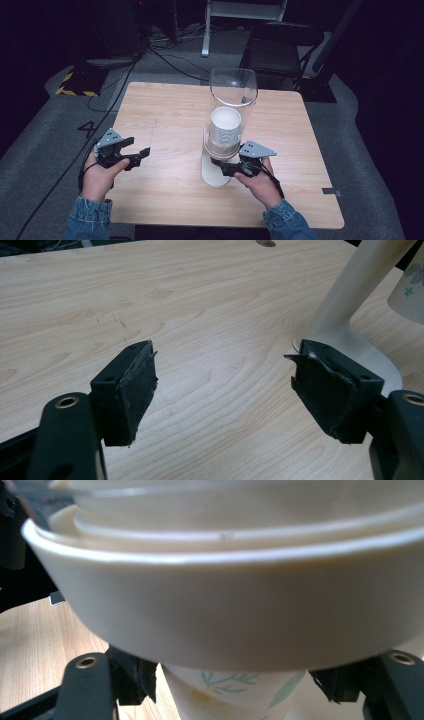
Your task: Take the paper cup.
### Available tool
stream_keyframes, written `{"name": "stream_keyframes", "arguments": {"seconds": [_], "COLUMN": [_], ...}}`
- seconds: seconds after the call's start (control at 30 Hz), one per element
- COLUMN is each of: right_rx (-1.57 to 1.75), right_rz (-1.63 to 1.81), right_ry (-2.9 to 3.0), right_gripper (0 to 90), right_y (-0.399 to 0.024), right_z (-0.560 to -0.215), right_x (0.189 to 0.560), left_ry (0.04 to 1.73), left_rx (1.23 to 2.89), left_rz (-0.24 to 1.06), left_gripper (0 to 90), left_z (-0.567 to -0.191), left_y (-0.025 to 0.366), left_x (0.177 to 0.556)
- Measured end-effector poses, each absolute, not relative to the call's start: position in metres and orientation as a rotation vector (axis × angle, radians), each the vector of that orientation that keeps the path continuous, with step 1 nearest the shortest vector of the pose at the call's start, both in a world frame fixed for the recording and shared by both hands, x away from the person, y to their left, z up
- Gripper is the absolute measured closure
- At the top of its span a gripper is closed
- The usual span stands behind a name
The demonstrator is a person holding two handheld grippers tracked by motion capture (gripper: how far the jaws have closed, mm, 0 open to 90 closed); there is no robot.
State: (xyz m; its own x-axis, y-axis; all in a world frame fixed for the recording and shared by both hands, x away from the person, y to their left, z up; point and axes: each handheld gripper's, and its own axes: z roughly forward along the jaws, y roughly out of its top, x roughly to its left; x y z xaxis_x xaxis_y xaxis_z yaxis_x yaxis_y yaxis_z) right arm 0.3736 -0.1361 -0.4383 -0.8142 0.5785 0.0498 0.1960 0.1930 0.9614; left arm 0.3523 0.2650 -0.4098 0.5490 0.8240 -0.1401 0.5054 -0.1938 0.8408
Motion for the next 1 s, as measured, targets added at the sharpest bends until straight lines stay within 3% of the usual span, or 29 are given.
{"name": "stream_keyframes", "arguments": {"seconds": [1.0], "right_rx": [0.68], "right_rz": [1.623], "right_ry": [2.196], "right_gripper": [32.5], "right_y": [-0.1399], "right_z": [-0.4448], "right_x": [0.3779], "left_ry": [1.077], "left_rx": [1.864], "left_rz": [0.395], "left_gripper": [25.2], "left_z": [-0.4119], "left_y": [0.2589], "left_x": [0.3528]}}
